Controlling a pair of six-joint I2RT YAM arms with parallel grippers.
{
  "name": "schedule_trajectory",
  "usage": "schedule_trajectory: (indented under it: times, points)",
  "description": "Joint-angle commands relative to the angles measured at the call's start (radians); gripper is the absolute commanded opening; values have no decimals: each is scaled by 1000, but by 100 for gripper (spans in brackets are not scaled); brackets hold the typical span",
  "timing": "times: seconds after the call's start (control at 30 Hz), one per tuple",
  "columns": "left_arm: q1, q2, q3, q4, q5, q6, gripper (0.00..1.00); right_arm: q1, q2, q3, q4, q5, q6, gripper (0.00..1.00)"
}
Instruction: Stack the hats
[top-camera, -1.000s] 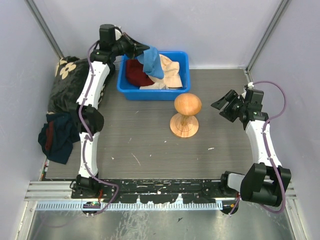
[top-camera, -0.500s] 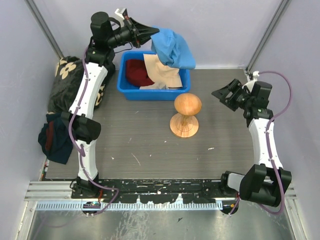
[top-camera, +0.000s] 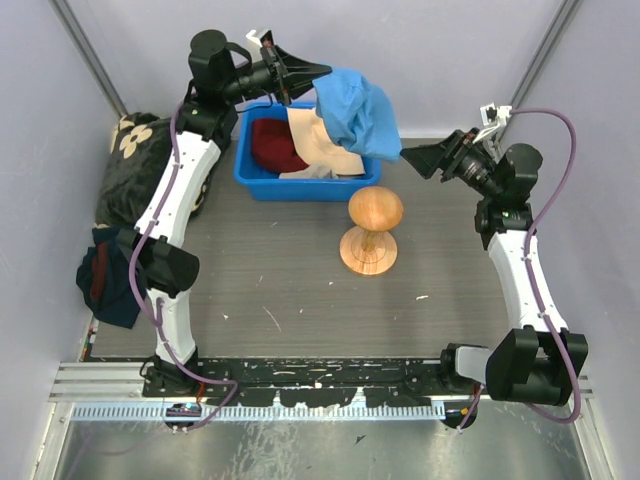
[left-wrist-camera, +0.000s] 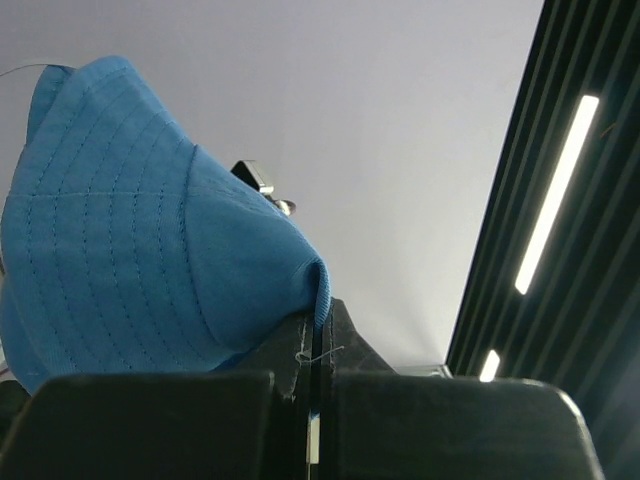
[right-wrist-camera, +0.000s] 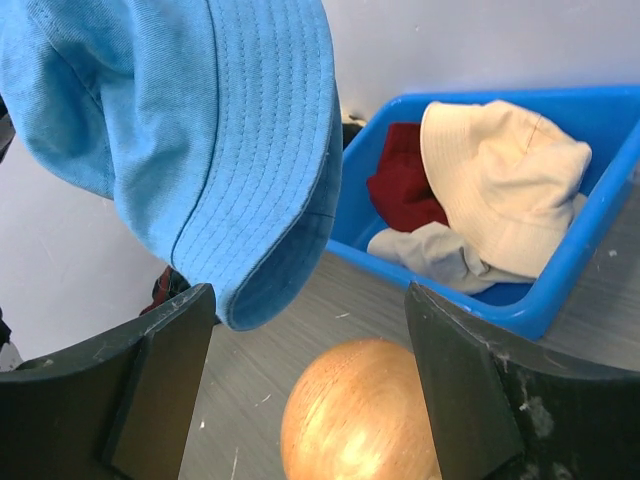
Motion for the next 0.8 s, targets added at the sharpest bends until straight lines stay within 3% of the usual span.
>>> schedule_trajectory:
  times: [0.0,0.4,0.6,0.67,0.77]
  points:
    - [-8,-14,33,62,81,-95,0,3,-6,-7,215,-28,40,83]
    - [-16,40,62,91,77,-122,0,74,74,-8,327,-36,175,81]
    - [-16,65,62,105,70,-119,0,130,87,-4,355,-25,231,71]
    - [-16,73,60,99,66,-106,0,144,79,-4,344,-19,234,61]
    - [-16,79,48,88,62,-77,0,149,67,-2,319,-15,255,32]
